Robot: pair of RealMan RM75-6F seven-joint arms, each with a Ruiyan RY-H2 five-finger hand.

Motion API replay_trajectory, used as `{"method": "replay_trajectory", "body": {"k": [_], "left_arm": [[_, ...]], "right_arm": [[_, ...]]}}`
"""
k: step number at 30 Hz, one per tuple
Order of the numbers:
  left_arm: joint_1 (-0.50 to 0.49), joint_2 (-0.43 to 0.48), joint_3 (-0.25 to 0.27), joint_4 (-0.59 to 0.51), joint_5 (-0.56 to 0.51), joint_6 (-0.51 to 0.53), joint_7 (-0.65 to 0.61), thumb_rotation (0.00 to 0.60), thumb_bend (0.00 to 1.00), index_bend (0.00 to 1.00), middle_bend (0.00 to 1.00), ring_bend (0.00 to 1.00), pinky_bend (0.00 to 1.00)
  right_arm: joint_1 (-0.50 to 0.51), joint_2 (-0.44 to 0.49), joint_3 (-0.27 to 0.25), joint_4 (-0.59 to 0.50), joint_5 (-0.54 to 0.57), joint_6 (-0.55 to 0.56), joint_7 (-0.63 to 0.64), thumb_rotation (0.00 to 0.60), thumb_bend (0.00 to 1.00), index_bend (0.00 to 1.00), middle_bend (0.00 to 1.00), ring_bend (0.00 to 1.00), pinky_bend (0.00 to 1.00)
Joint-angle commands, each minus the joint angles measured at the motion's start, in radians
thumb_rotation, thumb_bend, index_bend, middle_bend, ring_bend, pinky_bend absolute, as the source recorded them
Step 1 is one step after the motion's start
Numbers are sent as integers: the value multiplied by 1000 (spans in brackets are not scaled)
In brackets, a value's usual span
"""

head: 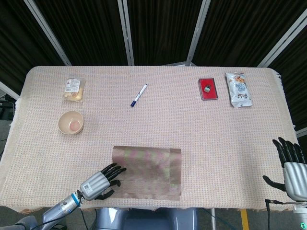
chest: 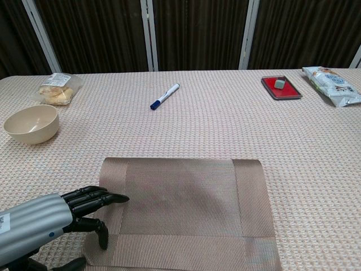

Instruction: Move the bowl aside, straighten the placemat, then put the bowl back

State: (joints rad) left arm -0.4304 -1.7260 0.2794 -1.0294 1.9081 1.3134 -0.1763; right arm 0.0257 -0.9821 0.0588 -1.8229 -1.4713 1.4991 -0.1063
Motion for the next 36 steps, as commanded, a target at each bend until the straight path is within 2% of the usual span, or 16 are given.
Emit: {"method": "replay_trajectory", "body": {"k": [1,11,20,27,36], "left_arm": [[1,-2,1,3,-3,-2,-3,600,402,412,0,0,0],[4,-10,3,17,-5,7,-13,600,424,490,0,0,0],[6,-13,1,26,-11,10,-16,600,424,513,0,0,0],[8,-14,0,30,-15,17,-25,600,422,614,0,0,0],[-2,-3,-21,-6,-37,12,-52,600,423,680,0,0,0]], "right_arm": [[0,0,0,0,0,0,0,600,0,2,0,0,0],[0,1,1,1,1,0,5,600,0,3,0,0,0],[0,0,1,2,-1,1,5,600,0,7,0,0,0],[1,0,0,2,-3,1,9,600,0,18,0,0,0],[1,1,1,3,-3,1,11,600,0,20,0,0,0]]}}
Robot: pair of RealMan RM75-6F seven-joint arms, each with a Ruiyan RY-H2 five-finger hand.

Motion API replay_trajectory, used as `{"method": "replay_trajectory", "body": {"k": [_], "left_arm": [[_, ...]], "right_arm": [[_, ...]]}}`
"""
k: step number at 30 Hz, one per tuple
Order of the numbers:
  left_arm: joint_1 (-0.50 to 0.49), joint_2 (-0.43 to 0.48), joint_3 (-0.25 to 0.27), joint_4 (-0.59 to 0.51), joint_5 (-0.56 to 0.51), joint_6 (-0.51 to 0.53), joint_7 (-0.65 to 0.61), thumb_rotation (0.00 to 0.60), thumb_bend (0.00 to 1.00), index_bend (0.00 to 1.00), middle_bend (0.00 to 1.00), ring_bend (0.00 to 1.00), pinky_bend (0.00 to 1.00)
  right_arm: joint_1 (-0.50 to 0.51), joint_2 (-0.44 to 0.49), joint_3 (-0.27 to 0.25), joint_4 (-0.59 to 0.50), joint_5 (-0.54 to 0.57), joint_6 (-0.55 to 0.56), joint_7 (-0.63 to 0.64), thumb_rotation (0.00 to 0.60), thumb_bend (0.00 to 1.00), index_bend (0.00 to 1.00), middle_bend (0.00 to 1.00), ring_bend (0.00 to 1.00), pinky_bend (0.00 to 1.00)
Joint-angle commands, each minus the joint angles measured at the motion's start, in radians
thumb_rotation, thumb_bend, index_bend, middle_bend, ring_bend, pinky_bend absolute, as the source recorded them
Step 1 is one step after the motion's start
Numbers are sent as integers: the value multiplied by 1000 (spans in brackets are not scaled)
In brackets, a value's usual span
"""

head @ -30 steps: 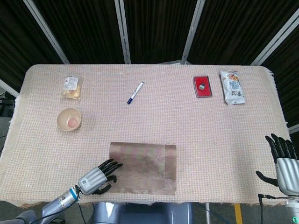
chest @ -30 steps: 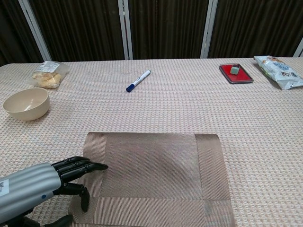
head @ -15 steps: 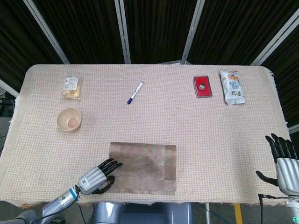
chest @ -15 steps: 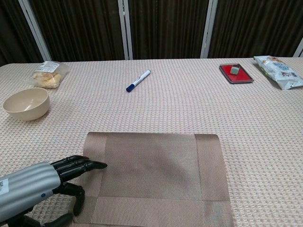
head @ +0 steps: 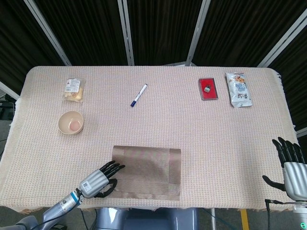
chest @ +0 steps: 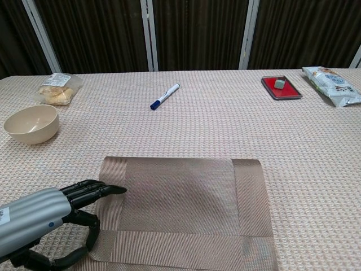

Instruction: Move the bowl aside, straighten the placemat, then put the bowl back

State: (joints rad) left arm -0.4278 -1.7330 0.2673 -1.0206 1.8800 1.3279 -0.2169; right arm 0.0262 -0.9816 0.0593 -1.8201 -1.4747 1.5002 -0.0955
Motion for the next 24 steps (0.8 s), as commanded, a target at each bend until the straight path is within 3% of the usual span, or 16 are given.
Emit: {"method": "replay_trajectory", "body": {"k": [1,4,10,14,16,19,24], "left_arm": [[-7,7,-13,-22,-12,-4,-17,600,422,684,0,0,0],[-28,24,-48,-76,-39,-15,-39,600,424,701,0,0,0],[-92,80,-169,-242,-157,-94,-76,600,424,729,0,0,0],[-165,140,-309,-384,-312,-216,-107,600,425,737,0,0,0],[-228,150,-453,-420,-468,-302,-91,600,436,735,0,0,0],[-305,140,-570,-396,-659,-423,-29,600,454,735,0,0,0],[-372,108,-637,-298,-825,-489,66,600,454,736,0,0,0]], "right_arm": [[0,0,0,0,0,0,0,600,0,20,0,0,0],[0,0,0,0,0,-1,-2,600,0,20,0,0,0],[-1,-3,2,-3,-1,6,-11,600,0,20,0,0,0],[0,-4,2,-6,-4,8,-16,600,0,20,0,0,0],[5,-8,6,1,5,0,-21,600,0,20,0,0,0],[11,-14,15,8,26,-9,-28,600,0,20,0,0,0],[13,-17,26,12,50,-11,-32,600,0,20,0,0,0]]}}
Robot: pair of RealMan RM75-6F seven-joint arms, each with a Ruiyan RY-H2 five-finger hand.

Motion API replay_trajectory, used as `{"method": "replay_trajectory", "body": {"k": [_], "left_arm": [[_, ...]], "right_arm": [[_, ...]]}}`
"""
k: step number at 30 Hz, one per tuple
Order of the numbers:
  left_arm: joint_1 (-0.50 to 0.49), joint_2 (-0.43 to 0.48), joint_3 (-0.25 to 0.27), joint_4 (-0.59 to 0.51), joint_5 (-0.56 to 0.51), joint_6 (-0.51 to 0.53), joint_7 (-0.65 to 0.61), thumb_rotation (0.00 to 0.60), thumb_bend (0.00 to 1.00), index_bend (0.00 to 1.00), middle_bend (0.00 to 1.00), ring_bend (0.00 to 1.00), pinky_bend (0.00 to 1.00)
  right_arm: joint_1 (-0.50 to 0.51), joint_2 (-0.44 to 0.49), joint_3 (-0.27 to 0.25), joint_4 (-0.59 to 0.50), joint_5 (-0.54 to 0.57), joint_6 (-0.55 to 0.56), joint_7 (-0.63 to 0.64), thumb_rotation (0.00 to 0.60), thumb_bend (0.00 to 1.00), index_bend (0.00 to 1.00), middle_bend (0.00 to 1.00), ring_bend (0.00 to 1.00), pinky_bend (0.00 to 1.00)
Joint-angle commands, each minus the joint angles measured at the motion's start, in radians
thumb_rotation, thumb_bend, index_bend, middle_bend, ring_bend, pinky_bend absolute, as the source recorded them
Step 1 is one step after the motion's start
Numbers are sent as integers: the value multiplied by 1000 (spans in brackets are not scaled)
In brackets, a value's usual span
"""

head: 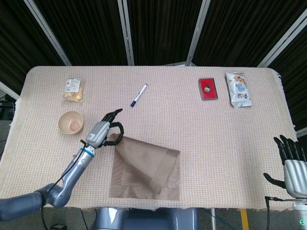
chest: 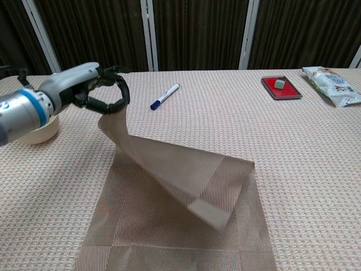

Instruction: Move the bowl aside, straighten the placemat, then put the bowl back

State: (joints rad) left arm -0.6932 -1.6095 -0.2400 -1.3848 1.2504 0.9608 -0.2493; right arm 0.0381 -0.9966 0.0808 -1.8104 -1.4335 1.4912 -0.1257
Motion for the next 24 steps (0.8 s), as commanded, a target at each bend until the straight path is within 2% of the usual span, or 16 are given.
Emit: {"method": "replay_trajectory", "body": {"k": [1,4,10,11,13,15,17,18,21,24], "left_arm": [[-118,-24,-138,93,-221,-130,112,600,454,736,0,0,0],[-148,-53,-163,180,-290,-155,130,600,454,737,0,0,0],[-184,-111,-178,347,-380,-216,141,600,455,705,0,0,0],[-187,-116,-181,362,-396,-227,142,600,454,670,0,0,0],[-192,-126,-186,388,-414,-234,143,600,445,533,0,0,0],[-192,-131,-187,404,-412,-225,142,600,388,220,0,0,0],[-186,-131,-186,409,-392,-200,135,600,315,39,0,0,0],[-182,-128,-183,409,-377,-186,132,600,286,5,0,0,0],[-162,-106,-163,394,-314,-127,132,600,230,0,0,0,0],[-109,-33,-113,332,-202,-14,158,600,163,0,0,0,0]], "right_arm": [[2,-2,6,3,14,-4,-2,600,0,20,0,0,0],[4,-3,9,10,30,-11,-4,600,0,20,0,0,0],[9,-14,13,22,59,-27,-19,600,0,22,0,0,0],[10,-16,13,22,62,-30,-23,600,0,25,0,0,0],[12,-19,13,23,67,-34,-29,600,0,32,0,0,0],[12,-21,13,24,70,-33,-32,600,0,34,0,0,0],[12,-22,14,24,72,-31,-33,600,0,33,0,0,0],[11,-22,14,25,72,-31,-33,600,0,33,0,0,0],[11,-21,13,25,70,-31,-29,600,0,33,0,0,0],[9,-16,10,24,62,-30,-15,600,0,33,0,0,0]]}}
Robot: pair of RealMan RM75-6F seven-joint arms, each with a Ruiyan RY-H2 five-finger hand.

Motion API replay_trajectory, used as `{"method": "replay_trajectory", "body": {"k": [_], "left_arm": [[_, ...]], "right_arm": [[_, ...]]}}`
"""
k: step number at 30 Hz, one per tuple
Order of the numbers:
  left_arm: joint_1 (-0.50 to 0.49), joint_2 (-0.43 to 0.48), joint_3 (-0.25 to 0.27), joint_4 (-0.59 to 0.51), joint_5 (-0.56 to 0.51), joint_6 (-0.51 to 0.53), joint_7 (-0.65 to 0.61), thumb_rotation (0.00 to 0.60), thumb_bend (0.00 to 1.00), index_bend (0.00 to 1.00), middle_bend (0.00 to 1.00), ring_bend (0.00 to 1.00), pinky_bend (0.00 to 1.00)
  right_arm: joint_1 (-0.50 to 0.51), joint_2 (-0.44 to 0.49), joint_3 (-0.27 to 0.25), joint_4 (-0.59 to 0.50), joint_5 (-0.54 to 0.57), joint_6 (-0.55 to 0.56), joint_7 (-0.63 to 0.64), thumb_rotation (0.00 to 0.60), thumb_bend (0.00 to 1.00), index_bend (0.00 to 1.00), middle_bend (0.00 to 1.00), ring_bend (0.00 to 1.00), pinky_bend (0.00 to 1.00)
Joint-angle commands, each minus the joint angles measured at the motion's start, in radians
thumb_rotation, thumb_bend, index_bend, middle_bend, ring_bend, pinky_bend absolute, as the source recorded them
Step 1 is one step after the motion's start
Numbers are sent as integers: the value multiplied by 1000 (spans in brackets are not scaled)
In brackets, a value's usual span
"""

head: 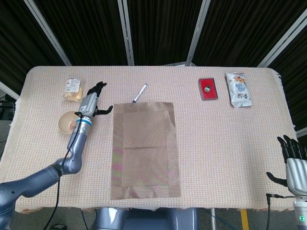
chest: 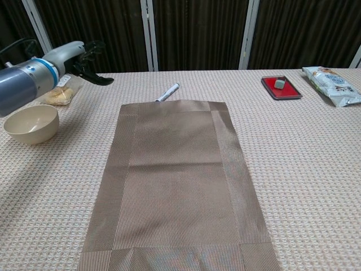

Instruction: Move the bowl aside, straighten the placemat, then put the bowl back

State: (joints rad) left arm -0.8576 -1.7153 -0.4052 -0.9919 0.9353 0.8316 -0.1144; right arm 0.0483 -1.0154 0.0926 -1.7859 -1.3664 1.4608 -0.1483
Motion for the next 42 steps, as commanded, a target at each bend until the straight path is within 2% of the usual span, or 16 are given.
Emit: {"method": "replay_trajectory", "body": {"k": [1,3,8,12,15,16,20,23,30,36,37,42], "left_arm": [[77,105,72,-87,142,153,49,600,138,0,0,0,0],[105,146,91,-132,162,190,84,600,78,0,0,0,0],[201,299,128,-312,191,298,177,600,58,0,0,0,0],[315,468,175,-531,200,401,269,600,57,0,0,0,0],[397,553,225,-660,217,486,341,600,58,0,0,0,0],[450,599,268,-738,221,520,371,600,58,0,0,0,0],[531,655,329,-851,263,594,406,600,59,0,0,0,0],[584,672,376,-894,323,639,407,600,61,0,0,0,0],[629,677,425,-915,390,658,446,600,69,0,0,0,0],[633,685,410,-908,397,643,441,600,68,0,0,0,0],[635,688,405,-899,399,645,430,600,69,0,0,0,0],[640,698,390,-880,400,638,395,600,69,0,0,0,0]], "right_arm": [[-1,4,-3,0,-10,1,13,600,0,33,0,0,0],[-1,6,-6,-1,-17,0,18,600,0,33,0,0,0],[-3,11,-12,-7,-41,7,28,600,0,35,0,0,0],[-4,16,-18,-11,-67,14,41,600,0,38,0,0,0],[-4,20,-25,-9,-87,14,56,600,0,38,0,0,0],[-1,19,-31,-10,-104,11,60,600,0,38,0,0,0],[5,9,-51,-11,-146,1,45,600,0,39,0,0,0],[17,-2,-73,-16,-181,-26,27,600,0,43,0,0,0],[92,2,-100,5,-290,-120,19,600,0,58,0,0,0],[198,-26,-144,-1,-405,-269,56,600,0,59,0,0,0],[230,-57,-158,11,-454,-306,68,600,0,59,0,0,0],[306,-155,-178,78,-528,-379,93,600,0,71,0,0,0]]}}
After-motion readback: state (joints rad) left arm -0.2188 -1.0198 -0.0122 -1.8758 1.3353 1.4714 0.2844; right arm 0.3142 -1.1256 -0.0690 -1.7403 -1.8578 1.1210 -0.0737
